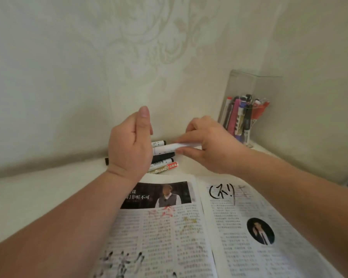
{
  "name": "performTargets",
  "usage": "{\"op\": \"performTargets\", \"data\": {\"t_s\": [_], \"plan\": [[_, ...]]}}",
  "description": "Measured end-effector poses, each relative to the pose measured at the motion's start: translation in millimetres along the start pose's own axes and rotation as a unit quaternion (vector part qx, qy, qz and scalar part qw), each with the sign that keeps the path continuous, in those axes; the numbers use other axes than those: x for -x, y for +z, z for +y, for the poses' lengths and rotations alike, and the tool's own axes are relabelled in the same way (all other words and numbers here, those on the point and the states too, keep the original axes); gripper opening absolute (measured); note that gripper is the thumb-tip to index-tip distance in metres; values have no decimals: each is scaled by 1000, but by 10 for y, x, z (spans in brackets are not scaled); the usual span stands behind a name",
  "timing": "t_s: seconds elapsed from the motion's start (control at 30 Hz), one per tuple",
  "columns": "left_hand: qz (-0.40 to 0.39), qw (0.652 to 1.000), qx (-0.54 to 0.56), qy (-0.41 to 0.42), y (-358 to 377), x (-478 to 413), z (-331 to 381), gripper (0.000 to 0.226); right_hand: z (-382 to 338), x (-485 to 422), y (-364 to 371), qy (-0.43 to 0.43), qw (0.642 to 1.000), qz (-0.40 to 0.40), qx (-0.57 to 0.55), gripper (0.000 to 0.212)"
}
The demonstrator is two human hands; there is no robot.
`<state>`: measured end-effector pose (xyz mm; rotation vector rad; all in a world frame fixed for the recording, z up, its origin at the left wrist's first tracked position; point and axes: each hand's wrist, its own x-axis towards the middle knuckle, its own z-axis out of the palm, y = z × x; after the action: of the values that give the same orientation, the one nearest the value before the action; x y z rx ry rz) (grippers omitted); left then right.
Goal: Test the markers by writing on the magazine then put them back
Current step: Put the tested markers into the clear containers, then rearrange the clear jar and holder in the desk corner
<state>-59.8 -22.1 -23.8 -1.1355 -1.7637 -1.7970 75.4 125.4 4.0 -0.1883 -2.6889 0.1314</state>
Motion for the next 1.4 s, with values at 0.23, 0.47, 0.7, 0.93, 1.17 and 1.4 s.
{"op": "performTargets", "data": {"t_s": [0.23,0.47,0.7,0.93,1.17,1.4], "plan": [[-97,988,-13,120,27,106,172,41,-114,-212,348,-8,994,-19,107,42],[-281,948,-27,147,190,232,149,44,329,264,94,118,989,82,20,36],[-389,894,-119,187,363,327,122,49,611,505,-246,389,886,242,-78,27],[-408,887,-129,172,380,353,117,50,884,248,-261,521,796,256,-170,122],[-395,901,-128,128,410,337,112,46,840,145,-215,508,796,272,-187,81],[-354,922,-107,112,405,336,94,17,533,411,-191,518,800,264,-148,111]]}}
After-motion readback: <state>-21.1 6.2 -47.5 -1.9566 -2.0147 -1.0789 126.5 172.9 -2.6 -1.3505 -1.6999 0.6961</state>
